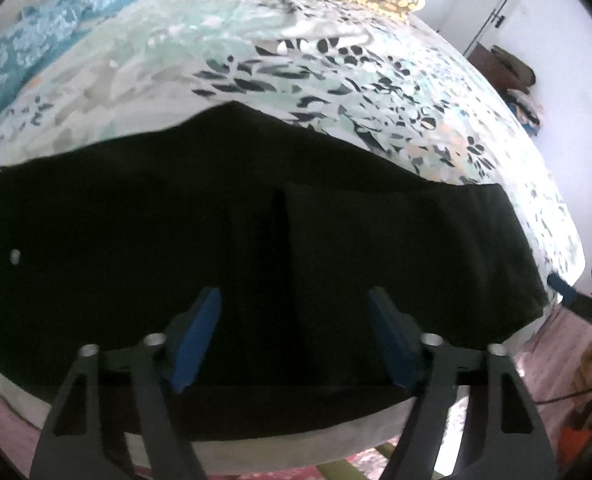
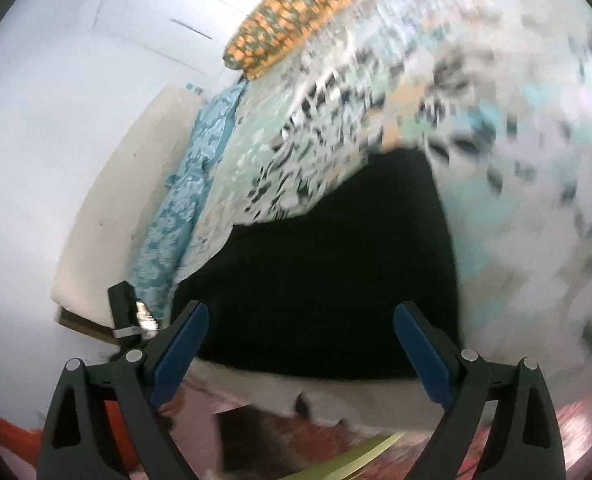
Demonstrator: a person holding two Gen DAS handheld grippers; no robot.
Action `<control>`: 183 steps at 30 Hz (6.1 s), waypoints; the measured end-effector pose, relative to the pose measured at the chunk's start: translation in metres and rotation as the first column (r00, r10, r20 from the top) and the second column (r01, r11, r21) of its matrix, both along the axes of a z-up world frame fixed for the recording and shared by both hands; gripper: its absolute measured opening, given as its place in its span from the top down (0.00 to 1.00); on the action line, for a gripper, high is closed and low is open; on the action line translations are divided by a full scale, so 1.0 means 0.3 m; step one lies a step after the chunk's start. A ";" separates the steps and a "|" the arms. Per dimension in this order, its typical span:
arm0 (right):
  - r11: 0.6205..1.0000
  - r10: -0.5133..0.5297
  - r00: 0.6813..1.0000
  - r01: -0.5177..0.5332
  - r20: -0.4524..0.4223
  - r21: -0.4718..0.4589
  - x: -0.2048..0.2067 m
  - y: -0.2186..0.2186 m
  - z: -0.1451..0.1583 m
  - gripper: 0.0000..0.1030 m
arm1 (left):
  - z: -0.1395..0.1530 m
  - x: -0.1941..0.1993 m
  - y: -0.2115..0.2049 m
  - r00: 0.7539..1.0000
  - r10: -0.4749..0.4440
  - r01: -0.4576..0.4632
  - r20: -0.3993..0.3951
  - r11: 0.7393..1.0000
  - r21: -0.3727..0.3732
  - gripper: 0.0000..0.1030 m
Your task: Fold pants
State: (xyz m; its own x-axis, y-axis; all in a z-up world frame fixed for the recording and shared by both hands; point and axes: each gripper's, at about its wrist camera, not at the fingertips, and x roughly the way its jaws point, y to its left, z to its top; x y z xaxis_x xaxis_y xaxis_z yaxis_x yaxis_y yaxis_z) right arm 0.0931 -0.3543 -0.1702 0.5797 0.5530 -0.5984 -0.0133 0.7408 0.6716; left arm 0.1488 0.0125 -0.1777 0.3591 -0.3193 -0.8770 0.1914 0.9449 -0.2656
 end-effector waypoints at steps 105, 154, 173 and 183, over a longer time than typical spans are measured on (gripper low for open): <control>0.855 0.148 0.977 -0.205 -0.154 -0.476 0.019 0.273 -0.031 0.02 | -0.153 0.284 0.826 0.914 0.279 -0.326 -0.295 0.937 -0.125 0.15; 0.959 -0.173 0.983 0.154 -0.061 -0.237 0.015 -0.078 -0.014 0.02 | 0.476 0.101 -0.152 0.980 -0.036 0.030 0.198 0.999 0.033 0.09; 0.897 0.092 0.995 -0.102 -0.043 -0.431 0.025 0.202 0.002 0.02 | 0.228 0.033 0.098 0.968 0.098 -0.190 0.231 0.887 0.421 0.08; 0.862 0.170 0.983 -0.180 -0.064 -0.474 0.026 0.268 -0.016 0.02 | 0.210 0.033 0.113 0.969 0.115 -0.200 0.220 0.886 0.418 0.08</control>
State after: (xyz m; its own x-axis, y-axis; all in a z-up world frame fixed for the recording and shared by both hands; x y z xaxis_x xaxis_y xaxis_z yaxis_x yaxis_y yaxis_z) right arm 0.1010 -0.2738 -0.1751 0.4854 0.2896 -0.8249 -0.1636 0.9570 0.2397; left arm 0.1586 0.0464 -0.1147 0.5401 0.1527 -0.8276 0.0349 0.9785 0.2032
